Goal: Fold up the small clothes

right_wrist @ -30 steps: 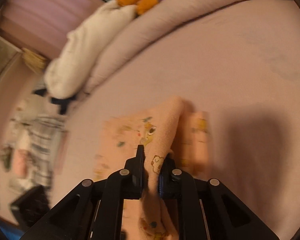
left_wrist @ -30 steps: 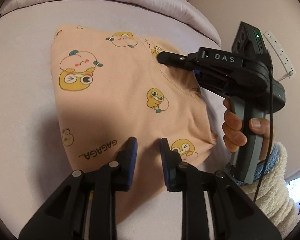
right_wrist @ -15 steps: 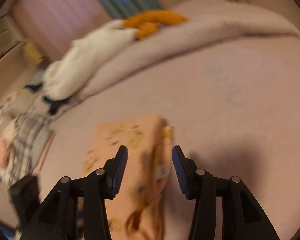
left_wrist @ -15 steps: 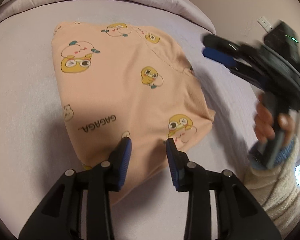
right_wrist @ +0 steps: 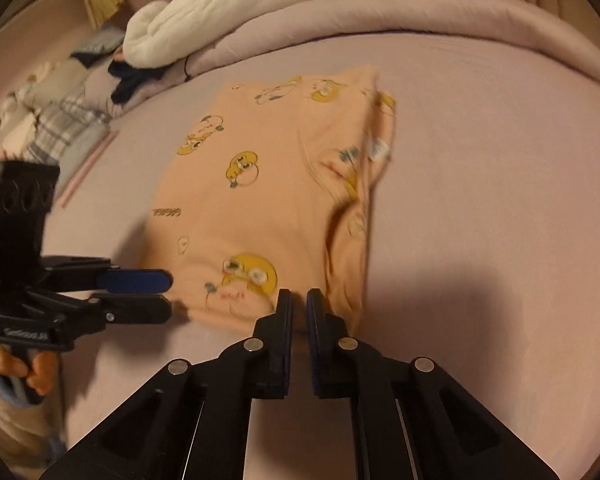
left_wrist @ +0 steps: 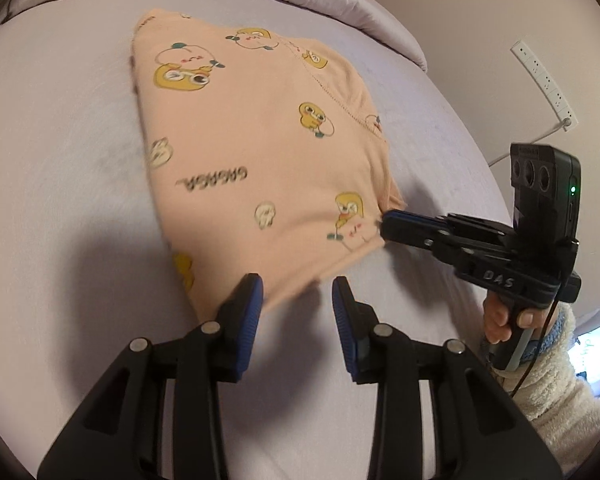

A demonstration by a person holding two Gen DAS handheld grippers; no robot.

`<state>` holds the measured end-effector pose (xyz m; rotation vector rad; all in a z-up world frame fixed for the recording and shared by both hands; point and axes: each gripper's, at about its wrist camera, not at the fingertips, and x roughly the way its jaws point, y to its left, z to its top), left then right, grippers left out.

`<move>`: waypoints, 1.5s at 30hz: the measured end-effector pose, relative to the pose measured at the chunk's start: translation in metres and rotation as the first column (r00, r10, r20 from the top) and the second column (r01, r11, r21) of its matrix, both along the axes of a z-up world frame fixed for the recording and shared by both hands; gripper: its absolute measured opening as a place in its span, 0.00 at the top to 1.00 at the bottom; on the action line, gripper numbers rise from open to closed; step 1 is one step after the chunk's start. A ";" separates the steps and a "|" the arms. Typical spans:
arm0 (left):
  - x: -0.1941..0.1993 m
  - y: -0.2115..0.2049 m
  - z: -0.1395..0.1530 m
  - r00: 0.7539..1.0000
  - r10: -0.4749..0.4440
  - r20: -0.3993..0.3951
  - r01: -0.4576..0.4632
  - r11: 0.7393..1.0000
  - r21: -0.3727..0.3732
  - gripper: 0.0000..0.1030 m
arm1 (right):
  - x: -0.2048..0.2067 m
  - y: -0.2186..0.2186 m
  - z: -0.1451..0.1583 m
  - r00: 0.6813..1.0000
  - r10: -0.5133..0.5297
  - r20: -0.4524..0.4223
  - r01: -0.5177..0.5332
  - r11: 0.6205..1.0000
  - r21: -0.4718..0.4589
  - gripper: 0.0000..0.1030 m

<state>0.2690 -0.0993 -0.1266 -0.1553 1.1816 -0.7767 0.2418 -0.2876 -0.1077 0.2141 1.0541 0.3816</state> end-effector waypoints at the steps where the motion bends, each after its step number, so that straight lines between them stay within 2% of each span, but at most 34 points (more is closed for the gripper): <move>1: -0.003 0.005 0.002 1.000 0.009 -0.002 -0.009 1.000 -0.017 0.63 | -0.004 -0.004 0.002 1.000 -0.002 -0.008 0.002 1.000 0.021 0.92; 2: -0.005 0.009 0.004 1.000 0.016 -0.008 -0.016 0.999 -0.036 0.61 | -0.008 -0.008 0.003 1.000 -0.003 -0.014 0.003 0.999 0.041 0.90; 3: -0.006 0.016 0.006 0.999 0.033 -0.012 -0.033 0.997 -0.063 0.52 | -0.013 -0.014 0.004 1.000 -0.007 -0.018 0.008 0.998 0.068 0.87; 4: -0.005 0.022 0.007 0.999 0.048 -0.018 -0.049 0.995 -0.090 0.45 | -0.015 -0.019 0.005 1.000 -0.015 -0.021 0.017 0.995 0.098 0.74; 5: -0.005 0.028 0.008 0.998 0.065 -0.027 -0.068 0.991 -0.115 0.42 | -0.017 -0.029 0.008 0.999 -0.036 -0.024 0.039 0.988 0.149 0.53; 7: 0.005 0.036 0.009 0.993 0.114 -0.034 -0.117 0.985 -0.129 0.34 | -0.015 -0.044 0.007 0.996 -0.087 -0.022 0.090 0.970 0.225 0.37; 9: 0.018 0.041 0.007 0.986 0.156 -0.049 -0.162 0.977 -0.140 0.34 | -0.010 -0.055 0.007 0.992 -0.126 -0.027 0.128 0.951 0.281 0.37; 13: 0.048 0.040 -0.004 0.970 0.204 -0.132 -0.230 0.946 -0.229 0.34 | 0.014 -0.067 -0.009 0.983 -0.162 -0.089 0.185 0.903 0.387 0.37; 20: 0.076 0.015 -0.018 0.961 0.229 -0.158 -0.261 0.939 -0.224 0.35 | 0.039 -0.054 -0.020 0.982 -0.139 -0.128 0.181 0.881 0.438 0.37; 28: 0.087 0.027 -0.019 0.951 0.242 -0.193 -0.287 0.922 -0.260 0.35 | 0.066 -0.050 -0.031 0.977 -0.119 -0.176 0.193 0.843 0.502 0.37; 32: 0.093 0.024 -0.016 0.952 0.243 -0.186 -0.286 0.924 -0.255 0.35 | 0.079 -0.044 -0.031 0.976 -0.122 -0.181 0.199 0.838 0.508 0.37; 38: 0.102 0.018 -0.019 0.949 0.253 -0.190 -0.296 0.921 -0.253 0.35 | 0.088 -0.036 -0.030 0.980 -0.120 -0.162 0.185 0.855 0.485 0.37; 45: 0.111 0.008 -0.017 0.954 0.251 -0.163 -0.285 0.931 -0.230 0.35 | 0.089 -0.032 -0.028 0.984 -0.118 -0.134 0.166 0.875 0.455 0.37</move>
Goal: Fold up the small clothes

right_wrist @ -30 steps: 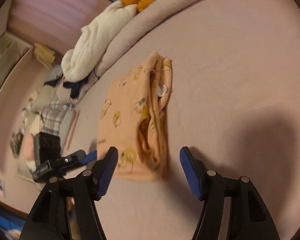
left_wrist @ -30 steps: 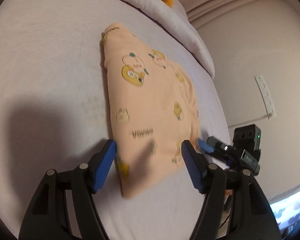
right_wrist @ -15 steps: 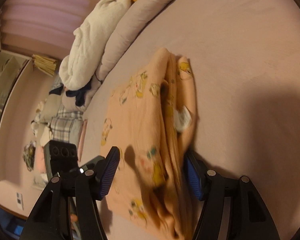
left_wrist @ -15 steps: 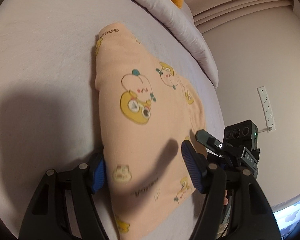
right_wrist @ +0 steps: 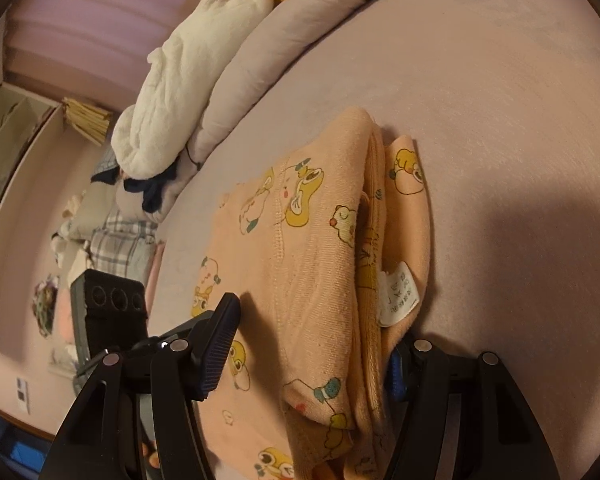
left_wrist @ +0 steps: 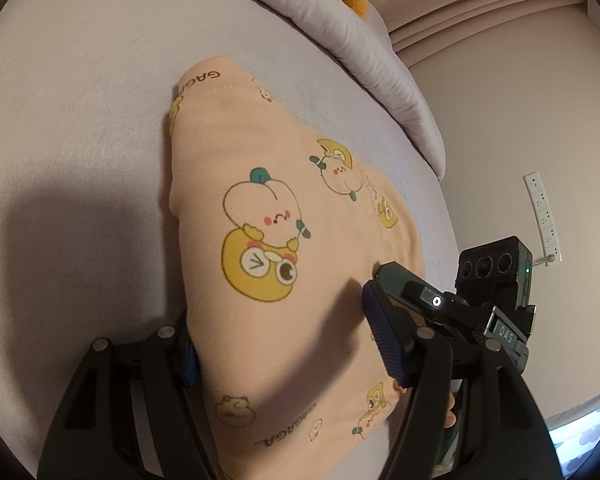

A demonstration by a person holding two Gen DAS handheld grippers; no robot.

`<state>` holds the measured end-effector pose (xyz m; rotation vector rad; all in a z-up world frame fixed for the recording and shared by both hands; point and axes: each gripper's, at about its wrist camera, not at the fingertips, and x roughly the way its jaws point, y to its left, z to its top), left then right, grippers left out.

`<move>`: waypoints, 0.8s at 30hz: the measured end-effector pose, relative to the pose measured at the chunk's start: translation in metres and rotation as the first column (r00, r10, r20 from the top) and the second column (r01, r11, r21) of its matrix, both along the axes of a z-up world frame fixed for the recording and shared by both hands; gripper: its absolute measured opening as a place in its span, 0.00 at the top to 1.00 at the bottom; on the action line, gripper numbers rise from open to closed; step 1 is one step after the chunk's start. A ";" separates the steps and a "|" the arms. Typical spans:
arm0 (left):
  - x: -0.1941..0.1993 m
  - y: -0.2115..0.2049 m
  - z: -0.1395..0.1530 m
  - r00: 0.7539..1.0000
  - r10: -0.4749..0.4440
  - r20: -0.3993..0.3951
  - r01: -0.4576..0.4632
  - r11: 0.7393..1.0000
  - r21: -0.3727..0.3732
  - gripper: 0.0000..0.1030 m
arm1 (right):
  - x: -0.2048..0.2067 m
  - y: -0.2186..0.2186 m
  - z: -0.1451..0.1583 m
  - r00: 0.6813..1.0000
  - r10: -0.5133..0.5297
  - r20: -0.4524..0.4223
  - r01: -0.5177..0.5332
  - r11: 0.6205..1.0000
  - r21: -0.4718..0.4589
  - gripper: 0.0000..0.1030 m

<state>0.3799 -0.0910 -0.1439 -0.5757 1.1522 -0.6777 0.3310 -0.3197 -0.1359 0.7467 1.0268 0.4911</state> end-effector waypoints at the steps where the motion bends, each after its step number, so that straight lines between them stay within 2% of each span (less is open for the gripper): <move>1: 0.001 0.000 -0.001 1.000 0.000 0.000 0.000 1.000 0.000 0.35 | 0.000 -0.001 0.000 1.000 0.000 0.000 0.000 1.000 0.000 0.37; 24: 0.004 0.004 -0.001 1.000 -0.011 0.005 0.011 1.000 0.019 0.35 | 0.000 0.000 0.001 1.000 -0.002 -0.002 0.002 1.000 -0.007 0.38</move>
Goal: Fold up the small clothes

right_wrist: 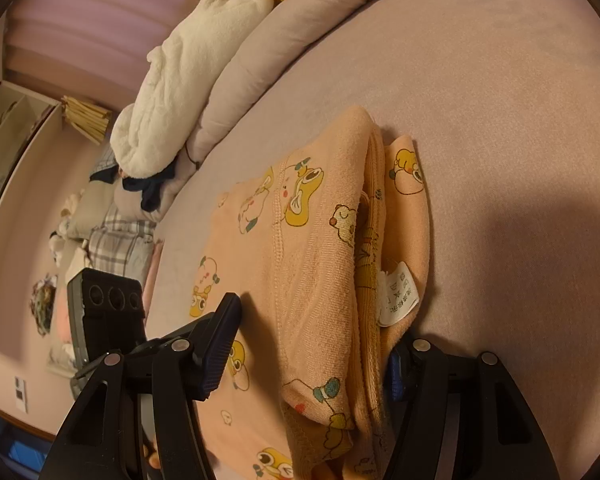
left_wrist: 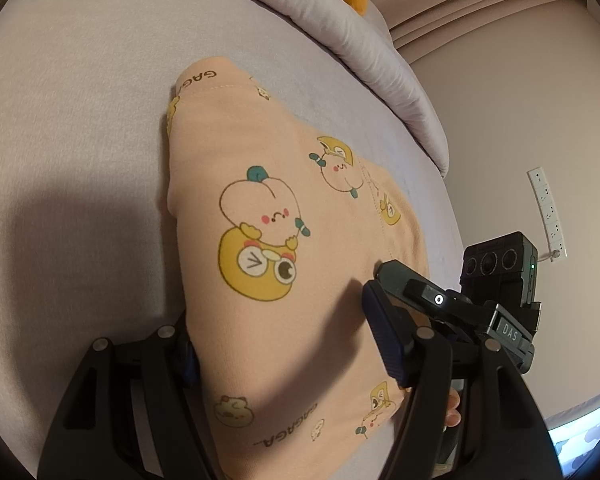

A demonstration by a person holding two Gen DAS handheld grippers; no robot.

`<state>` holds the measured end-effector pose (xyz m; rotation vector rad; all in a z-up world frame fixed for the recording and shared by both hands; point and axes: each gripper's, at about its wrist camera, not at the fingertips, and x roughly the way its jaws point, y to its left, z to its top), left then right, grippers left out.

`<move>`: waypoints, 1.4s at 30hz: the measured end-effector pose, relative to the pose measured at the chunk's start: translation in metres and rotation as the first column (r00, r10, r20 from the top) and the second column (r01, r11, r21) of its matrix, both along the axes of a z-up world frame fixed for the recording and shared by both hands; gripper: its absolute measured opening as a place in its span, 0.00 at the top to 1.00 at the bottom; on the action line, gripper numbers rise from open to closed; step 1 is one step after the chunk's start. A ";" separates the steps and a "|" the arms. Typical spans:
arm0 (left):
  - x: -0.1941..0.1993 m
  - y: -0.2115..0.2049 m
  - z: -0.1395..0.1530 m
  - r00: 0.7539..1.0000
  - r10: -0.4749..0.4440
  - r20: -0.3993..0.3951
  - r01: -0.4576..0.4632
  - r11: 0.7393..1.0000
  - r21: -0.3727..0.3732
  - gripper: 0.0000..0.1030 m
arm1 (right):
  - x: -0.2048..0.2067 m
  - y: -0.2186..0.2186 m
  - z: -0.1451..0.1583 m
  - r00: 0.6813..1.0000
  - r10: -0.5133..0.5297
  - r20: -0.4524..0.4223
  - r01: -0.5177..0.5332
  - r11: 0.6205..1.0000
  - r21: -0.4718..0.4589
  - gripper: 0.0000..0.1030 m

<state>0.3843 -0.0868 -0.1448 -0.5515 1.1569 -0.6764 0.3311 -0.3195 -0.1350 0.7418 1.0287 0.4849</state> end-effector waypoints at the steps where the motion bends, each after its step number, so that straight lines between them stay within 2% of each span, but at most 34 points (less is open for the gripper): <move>1: 0.000 0.000 0.000 1.000 -0.001 0.001 0.001 1.000 0.001 0.35 | 0.000 0.000 0.000 1.000 0.000 0.000 0.000 1.000 0.000 0.38; 38: -0.006 0.000 0.001 0.999 -0.015 0.032 0.014 0.999 0.043 0.35 | 0.000 0.000 0.000 1.000 0.006 0.005 -0.006 1.000 -0.014 0.38; 42: -0.006 -0.001 0.002 0.999 -0.013 0.042 0.009 0.997 0.083 0.42 | -0.001 0.002 0.001 1.000 0.009 0.008 -0.009 0.999 -0.040 0.41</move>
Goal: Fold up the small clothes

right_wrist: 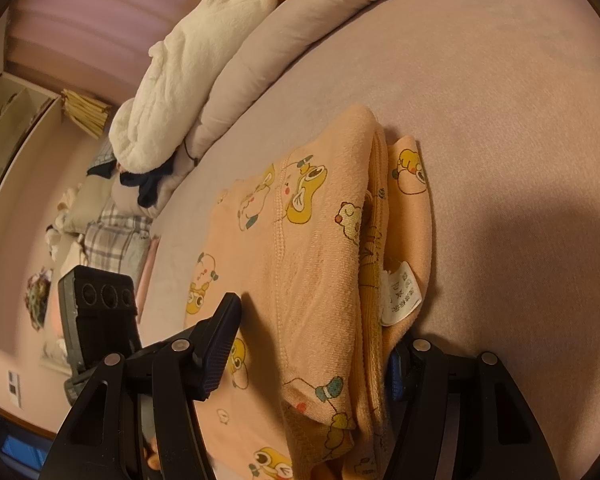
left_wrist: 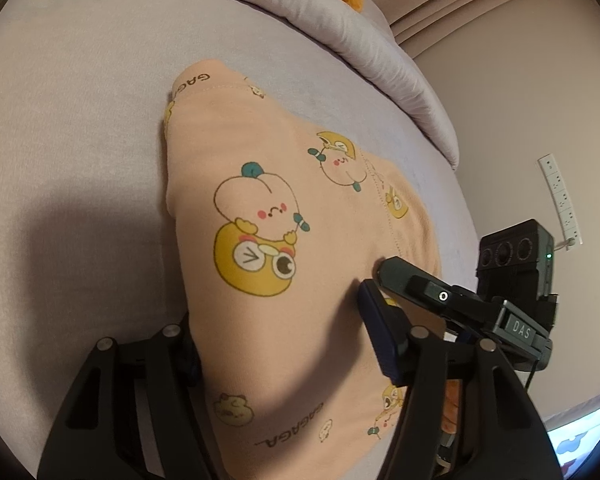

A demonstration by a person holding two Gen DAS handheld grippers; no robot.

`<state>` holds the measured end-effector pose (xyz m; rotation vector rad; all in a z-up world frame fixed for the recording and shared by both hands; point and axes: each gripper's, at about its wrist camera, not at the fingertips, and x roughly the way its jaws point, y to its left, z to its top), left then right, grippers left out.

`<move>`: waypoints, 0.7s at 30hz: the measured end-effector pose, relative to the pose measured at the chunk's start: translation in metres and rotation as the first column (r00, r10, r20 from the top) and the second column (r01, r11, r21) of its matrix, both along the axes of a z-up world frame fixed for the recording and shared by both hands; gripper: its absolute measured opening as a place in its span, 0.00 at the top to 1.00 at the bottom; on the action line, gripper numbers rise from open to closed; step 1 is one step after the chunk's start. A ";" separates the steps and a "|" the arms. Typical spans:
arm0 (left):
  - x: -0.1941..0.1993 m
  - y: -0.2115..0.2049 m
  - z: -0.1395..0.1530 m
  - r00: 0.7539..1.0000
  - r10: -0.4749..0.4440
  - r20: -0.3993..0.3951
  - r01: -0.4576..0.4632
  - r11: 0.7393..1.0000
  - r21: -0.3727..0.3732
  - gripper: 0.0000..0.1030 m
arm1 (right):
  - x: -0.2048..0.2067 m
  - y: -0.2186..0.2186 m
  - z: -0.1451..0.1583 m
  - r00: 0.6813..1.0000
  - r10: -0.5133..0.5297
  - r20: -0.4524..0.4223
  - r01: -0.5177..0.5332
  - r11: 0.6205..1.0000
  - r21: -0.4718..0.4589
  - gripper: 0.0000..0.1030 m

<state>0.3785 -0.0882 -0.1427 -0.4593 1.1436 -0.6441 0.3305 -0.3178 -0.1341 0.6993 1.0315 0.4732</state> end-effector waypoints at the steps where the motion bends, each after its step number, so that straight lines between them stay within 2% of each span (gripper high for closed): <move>1: -0.001 -0.001 0.000 1.000 0.001 0.004 -0.001 1.000 0.011 0.44 | 0.000 0.001 0.001 1.000 0.001 0.002 -0.001 1.000 -0.020 0.43; 9: -0.001 -0.004 0.001 1.000 0.000 0.019 -0.001 0.998 0.058 0.47 | -0.002 0.003 0.004 1.000 0.003 0.015 -0.002 0.996 -0.092 0.49; 13: -0.001 -0.008 0.003 0.999 -0.011 0.041 0.006 0.994 0.111 0.47 | -0.002 0.006 0.006 1.000 0.010 0.018 -0.008 0.991 -0.136 0.52; 21: -0.002 -0.007 0.005 0.998 -0.021 0.060 0.011 0.987 0.159 0.48 | -0.007 0.019 0.015 0.997 0.032 0.074 -0.010 0.960 -0.280 0.62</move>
